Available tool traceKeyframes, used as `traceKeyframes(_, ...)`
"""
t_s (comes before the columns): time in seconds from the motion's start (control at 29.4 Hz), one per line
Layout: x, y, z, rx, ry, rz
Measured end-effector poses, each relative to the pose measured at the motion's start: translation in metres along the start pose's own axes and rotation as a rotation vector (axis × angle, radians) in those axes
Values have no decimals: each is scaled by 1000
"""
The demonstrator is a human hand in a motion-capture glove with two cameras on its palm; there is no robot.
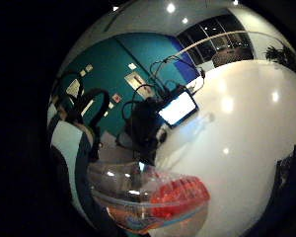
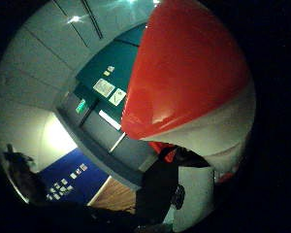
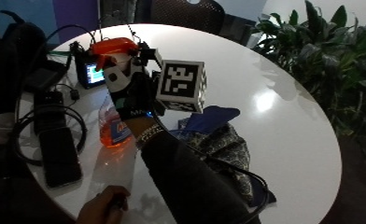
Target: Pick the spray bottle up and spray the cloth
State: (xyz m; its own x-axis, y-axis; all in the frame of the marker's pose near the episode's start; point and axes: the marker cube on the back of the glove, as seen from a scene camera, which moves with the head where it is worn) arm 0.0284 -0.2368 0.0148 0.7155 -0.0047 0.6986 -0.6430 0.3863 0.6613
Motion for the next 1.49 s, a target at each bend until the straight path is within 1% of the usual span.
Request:
traceKeyframes(0.2, 0, 4, 1, -20, -1, -34)
traceKeyframes(0.48, -8, 10, -11, 8, -2, -69)
traceKeyframes(0.75, -19, 5, -4, 6, -6, -83)
traceKeyframes(0.88, -16, 11, 1, -2, -3, -70)
traceKeyframes(0.98, -9, 22, 2, -18, 7, -15)
traceKeyframes(1.12, -4, 40, 1, -73, 30, 86)
traceKeyframes(1.22, -3, 47, 3, -149, 61, 125)
traceKeyframes(1.36, -9, 51, 8, -273, 120, 144)
traceKeyframes(1.49, -21, 54, 5, -356, 213, 114)
